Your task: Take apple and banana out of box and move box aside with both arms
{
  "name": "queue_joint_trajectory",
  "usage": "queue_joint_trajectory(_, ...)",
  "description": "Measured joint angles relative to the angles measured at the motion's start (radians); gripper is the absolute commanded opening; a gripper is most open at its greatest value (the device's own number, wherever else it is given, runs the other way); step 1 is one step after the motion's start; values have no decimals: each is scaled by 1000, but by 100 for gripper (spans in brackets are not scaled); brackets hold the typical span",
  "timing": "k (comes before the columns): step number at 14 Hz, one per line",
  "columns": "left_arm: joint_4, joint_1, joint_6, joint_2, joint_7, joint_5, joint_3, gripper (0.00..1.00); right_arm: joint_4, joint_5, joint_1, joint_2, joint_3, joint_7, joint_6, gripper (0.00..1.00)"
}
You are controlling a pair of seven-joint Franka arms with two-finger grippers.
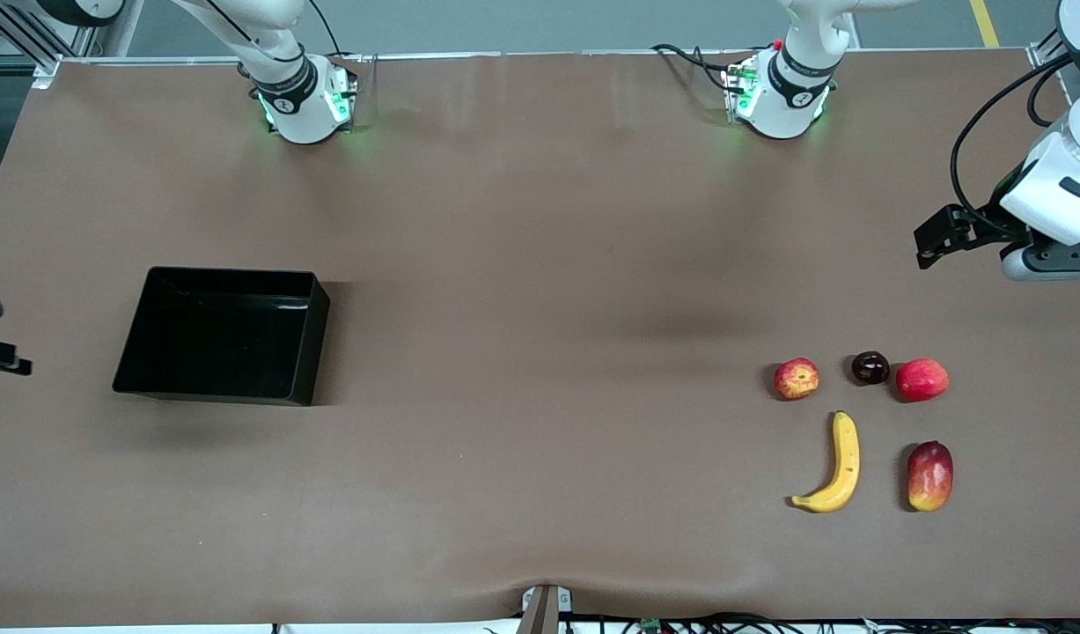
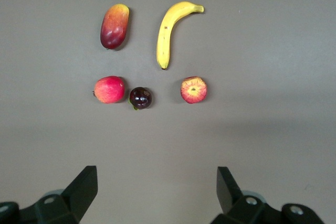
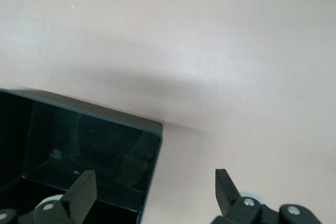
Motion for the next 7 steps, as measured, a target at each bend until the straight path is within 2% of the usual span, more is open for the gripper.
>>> queue_joint_trajectory(2, -1, -1, 0, 0, 0, 0, -2, 100, 33, 0, 51, -46, 4, 62, -39, 100)
queue_joint_trajectory(5, -1, -2, 0, 0, 0, 0, -3, 100, 36, 0, 138, -108, 6, 276, -158, 100)
queue_joint_trajectory(7, -1, -3, 2, 0, 0, 0, -4, 100, 32, -1, 192, -129, 7, 341, -184, 100)
